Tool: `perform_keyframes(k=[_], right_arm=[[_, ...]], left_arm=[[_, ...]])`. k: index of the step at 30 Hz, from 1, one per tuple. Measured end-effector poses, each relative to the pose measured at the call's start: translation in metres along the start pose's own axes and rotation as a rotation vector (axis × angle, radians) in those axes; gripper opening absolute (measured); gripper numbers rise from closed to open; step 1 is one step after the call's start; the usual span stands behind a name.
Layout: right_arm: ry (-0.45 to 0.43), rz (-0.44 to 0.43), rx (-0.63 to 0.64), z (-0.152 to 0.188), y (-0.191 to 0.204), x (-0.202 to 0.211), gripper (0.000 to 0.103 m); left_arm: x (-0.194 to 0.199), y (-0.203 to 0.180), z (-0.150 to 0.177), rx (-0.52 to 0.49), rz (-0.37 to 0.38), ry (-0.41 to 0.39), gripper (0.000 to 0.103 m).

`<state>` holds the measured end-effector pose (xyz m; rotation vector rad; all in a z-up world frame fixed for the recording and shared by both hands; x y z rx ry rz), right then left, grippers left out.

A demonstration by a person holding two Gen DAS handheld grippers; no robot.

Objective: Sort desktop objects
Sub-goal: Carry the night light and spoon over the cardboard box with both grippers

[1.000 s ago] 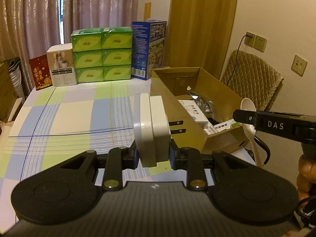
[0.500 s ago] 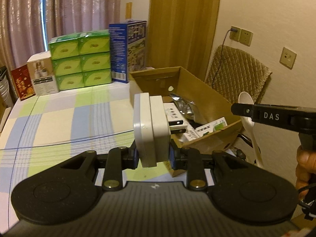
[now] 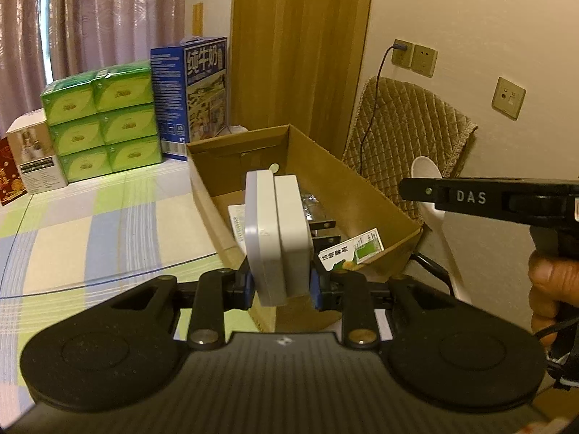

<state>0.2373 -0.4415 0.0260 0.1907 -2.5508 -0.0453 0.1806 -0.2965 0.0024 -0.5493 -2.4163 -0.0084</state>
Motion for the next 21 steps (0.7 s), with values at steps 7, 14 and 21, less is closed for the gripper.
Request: perform_keyframes(k=[7,14,21], right_arm=[[0.007,-0.014,0.013,-0.016,-0.005,-0.022,0.028],[0.009,-0.016,0.047,-0.032,0.0,-0.045,0.028],[0.011,-0.019,0.067,-0.048,0.005,-0.068,0.028]], left_arm=[[-0.028,-0.001,-0.012,0.0,0.009,0.017,0.024],[-0.051,0.004,-0.024,0.016,0.016,0.026,0.024],[-0.072,0.009,-0.032,0.023,0.025,0.037,0.024]])
Point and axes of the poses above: each gripper's, at about its wrist camera, not at the fingertips, and x roughly against the way its jaws point, y to its left, z to its underside, the point moved 9 cm from there along -x, roughly the way its jaws point, and after that the axes turned 6 degrees about z, right-handed, at the moved point
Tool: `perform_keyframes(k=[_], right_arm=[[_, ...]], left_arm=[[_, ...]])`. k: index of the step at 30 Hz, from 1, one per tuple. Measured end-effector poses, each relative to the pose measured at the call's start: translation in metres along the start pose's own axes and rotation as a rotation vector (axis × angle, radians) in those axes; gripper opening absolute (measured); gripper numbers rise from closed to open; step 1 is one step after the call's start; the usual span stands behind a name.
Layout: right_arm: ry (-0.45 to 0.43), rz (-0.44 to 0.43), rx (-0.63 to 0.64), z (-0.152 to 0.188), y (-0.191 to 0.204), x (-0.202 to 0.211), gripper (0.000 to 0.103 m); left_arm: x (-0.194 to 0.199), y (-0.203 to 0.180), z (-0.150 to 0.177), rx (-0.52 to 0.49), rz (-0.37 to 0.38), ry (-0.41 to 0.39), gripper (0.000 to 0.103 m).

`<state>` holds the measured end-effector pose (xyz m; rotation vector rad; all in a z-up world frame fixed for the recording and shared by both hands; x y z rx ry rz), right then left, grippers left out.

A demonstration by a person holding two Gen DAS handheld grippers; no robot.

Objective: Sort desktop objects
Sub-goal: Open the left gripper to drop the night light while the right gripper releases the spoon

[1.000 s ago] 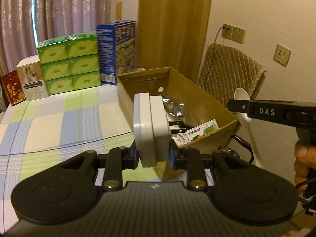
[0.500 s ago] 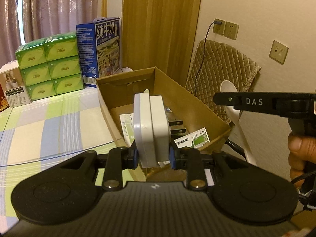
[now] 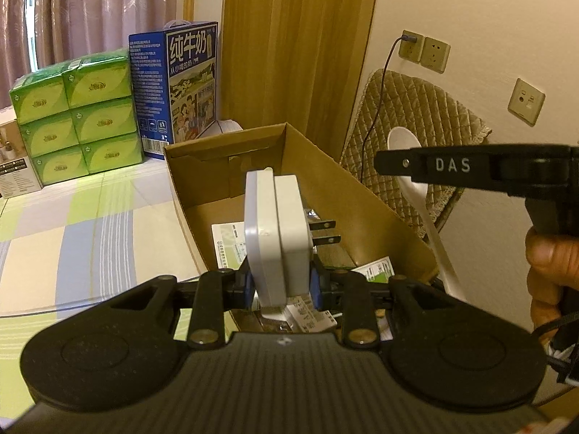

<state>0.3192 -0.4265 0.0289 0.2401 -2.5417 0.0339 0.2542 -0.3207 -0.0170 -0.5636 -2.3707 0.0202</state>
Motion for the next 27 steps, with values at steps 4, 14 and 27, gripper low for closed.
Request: perform_keyframes(k=[4,14,27], right_arm=[[0.002,0.0,0.004,-0.008,0.0,-0.012,0.028],[0.011,0.007,0.019,-0.018,0.002,-0.036,0.028],[0.04,0.0,0.02,-0.012,0.006,-0.051,0.028]], left_arm=[[-0.009,0.005,-0.005,0.009,0.005,0.004,0.024],[-0.034,0.016,-0.019,0.031,0.029,0.01,0.03],[-0.029,0.042,-0.009,0.057,-0.012,0.014,0.042]])
Point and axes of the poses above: each gripper's, at about its wrist camera, not at the fingertips, and x roughly against the way its jaws point, y to its left, z to its underside, the point moved 9 cm from there along -x, roughly the way its jaws point, and after that the axes turned 6 degrees about z, right-handed, at the moved point
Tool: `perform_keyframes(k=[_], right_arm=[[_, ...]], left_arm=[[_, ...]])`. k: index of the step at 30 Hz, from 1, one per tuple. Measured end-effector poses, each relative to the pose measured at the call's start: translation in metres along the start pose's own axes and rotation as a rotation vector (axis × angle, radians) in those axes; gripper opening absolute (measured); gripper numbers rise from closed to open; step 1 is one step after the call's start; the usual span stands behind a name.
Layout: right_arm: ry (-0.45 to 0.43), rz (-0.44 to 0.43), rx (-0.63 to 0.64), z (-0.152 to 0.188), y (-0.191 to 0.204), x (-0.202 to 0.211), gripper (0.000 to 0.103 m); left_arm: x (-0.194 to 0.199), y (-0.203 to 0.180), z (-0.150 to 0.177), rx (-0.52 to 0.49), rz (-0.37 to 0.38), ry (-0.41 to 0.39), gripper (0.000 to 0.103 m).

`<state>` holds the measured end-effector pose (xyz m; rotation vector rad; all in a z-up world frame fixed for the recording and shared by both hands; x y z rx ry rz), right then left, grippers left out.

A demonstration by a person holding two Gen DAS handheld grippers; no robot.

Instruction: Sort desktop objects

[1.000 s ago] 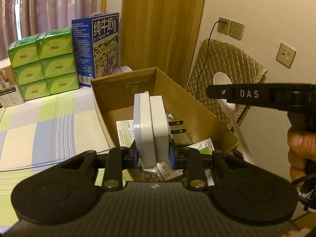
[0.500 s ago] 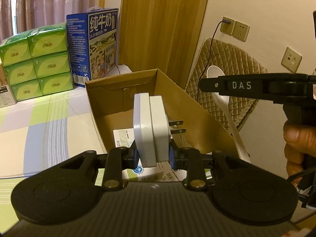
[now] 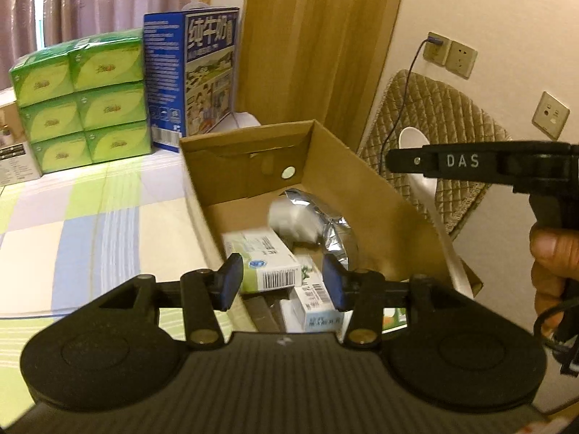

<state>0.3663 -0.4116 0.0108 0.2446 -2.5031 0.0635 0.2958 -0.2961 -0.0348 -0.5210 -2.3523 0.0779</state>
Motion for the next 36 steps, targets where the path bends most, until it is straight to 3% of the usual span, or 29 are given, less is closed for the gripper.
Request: perform_keyframes(k=[8,11,18,27,32,36], right_arm=[[-0.019,-0.03,0.02,-0.011,0.016,-0.01,0.03],[-0.013,-0.026,0.01,-0.016,0.016,-0.014,0.065],[-0.018,-0.019,-0.016,-0.009,0.004,0.003,0.067],[0.02,-0.017,-0.061,0.034,-0.011,0.049,0.088],[0.056,-0.018,-0.069,0.06,-0.011,0.078,0.094],[0.062,-0.021,-0.064,0.074,-0.008,0.105,0.096]], left_arm=[[0.01,0.013,0.005,0.018,-0.016,-0.006,0.042],[0.014,0.018,0.007,0.022,-0.025,-0.006,0.043],[0.026,0.026,0.017,0.053,-0.039,-0.01,0.047],[0.062,0.023,0.028,0.067,-0.095,-0.047,0.092],[0.09,0.012,0.034,0.077,-0.101,-0.075,0.102],[0.113,0.003,0.039,0.075,-0.109,-0.094,0.102]])
Point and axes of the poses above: each gripper's, at about its wrist camera, not at the fingertips, and x roughly against the way its jaws point, y to its left, z to its underside, the point moved 9 cm from there along -x, roughly the way its jaws point, and after that the axes turned 6 degrees about z, right-handed, at the moved point
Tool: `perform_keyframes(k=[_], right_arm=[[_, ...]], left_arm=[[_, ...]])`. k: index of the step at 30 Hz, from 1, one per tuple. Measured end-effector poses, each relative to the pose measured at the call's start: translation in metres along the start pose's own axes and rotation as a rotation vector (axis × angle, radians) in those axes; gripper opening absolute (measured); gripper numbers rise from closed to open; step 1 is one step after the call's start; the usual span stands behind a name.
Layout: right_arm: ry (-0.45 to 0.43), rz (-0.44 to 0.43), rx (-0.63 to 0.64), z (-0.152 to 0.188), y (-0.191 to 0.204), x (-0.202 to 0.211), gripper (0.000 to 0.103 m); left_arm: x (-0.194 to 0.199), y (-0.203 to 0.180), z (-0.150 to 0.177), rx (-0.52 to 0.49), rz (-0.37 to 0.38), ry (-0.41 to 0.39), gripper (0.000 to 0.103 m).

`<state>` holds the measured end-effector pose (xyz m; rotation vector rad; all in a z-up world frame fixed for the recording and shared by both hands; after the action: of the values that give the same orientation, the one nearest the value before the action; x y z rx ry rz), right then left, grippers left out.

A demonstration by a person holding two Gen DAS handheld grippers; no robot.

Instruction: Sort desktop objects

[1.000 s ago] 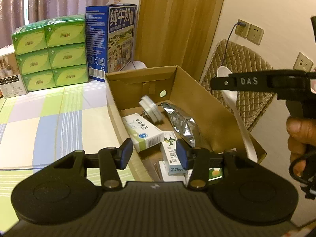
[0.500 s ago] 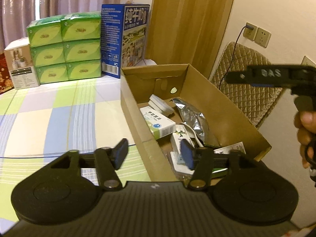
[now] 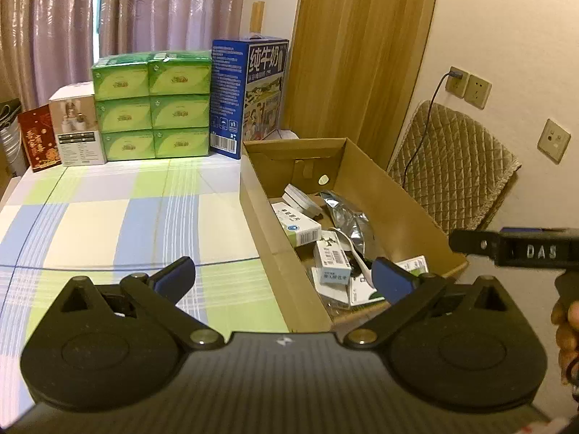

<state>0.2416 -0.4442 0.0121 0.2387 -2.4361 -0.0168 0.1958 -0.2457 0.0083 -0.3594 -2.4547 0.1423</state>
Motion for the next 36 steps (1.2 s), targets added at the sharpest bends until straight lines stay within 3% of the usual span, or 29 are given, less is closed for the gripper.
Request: perform_keyframes(k=[12,16,36], right_arm=[[-0.027,0.0,0.047,0.028,0.02,0.062,0.101],[-0.038,0.005,0.052,0.034,0.024,0.076,0.101],[-0.073,0.002,0.086,0.046,0.036,0.114,0.101]], left_arm=[[0.053,-0.008,0.021,0.041,-0.069,0.01,0.102],[0.067,-0.012,0.025,0.077,-0.056,0.014,0.102],[0.094,-0.024,0.025,0.08,-0.08,-0.012,0.102]])
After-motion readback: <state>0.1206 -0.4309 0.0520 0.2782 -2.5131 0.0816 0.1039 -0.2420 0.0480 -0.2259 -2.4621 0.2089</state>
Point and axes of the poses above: each gripper's, at about its wrist camera, not at the fingertips, and x roughly against the way its jaws point, y to its left, z to its underside, the point moved 9 cm from there along -x, roughly the way its jaws point, and after that the axes turned 6 degrees about z, right-handed, at the moved point
